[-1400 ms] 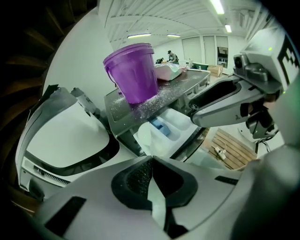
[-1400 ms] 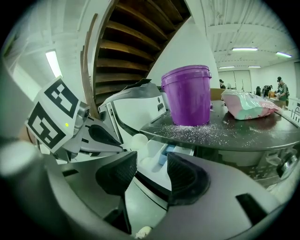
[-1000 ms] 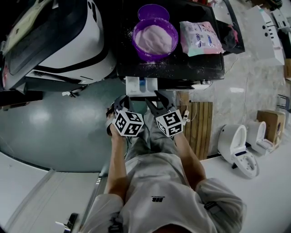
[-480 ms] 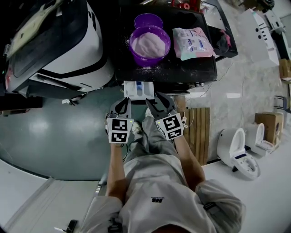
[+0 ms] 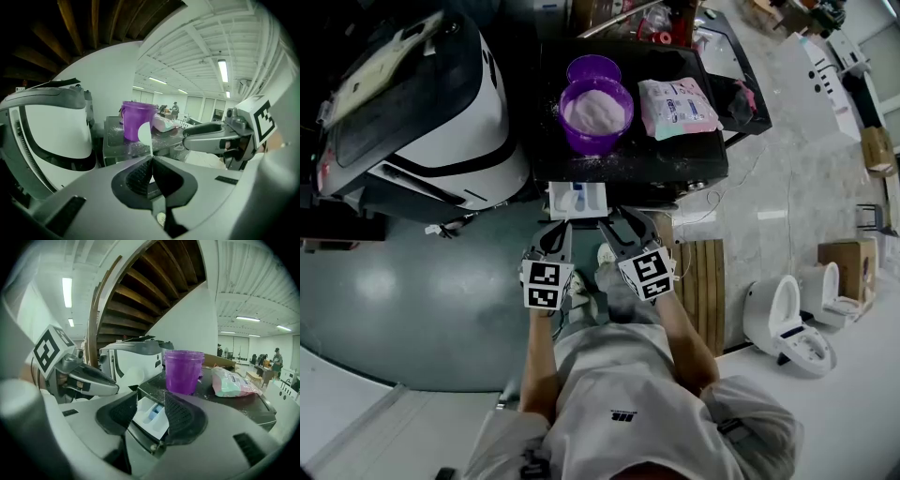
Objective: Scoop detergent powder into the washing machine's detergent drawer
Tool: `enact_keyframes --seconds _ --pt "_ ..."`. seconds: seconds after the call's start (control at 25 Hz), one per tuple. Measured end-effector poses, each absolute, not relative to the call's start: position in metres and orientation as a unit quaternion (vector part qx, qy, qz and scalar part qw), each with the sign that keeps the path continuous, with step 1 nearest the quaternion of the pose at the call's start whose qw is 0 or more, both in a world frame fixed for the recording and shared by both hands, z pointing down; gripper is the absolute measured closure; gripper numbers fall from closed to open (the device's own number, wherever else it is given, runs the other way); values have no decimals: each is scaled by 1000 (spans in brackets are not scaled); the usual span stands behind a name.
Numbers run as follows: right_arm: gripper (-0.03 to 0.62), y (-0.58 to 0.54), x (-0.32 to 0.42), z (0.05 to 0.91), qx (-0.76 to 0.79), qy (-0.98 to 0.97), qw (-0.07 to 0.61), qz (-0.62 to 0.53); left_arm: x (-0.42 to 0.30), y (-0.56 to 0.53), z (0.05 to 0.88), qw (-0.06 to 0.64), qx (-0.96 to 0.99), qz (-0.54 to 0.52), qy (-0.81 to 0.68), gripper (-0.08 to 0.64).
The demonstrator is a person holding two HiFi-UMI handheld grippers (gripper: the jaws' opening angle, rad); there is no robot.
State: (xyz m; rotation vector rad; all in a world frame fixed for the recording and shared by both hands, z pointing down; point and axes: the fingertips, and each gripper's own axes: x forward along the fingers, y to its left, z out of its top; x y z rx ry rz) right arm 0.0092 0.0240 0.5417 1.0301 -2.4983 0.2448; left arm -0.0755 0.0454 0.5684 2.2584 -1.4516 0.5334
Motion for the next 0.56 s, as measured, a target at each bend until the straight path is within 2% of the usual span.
enact_keyframes --seconds 0.56 --pt "411 -36 26 545 281 -933 205 92 -51 4 557 201 764 177 -587 545"
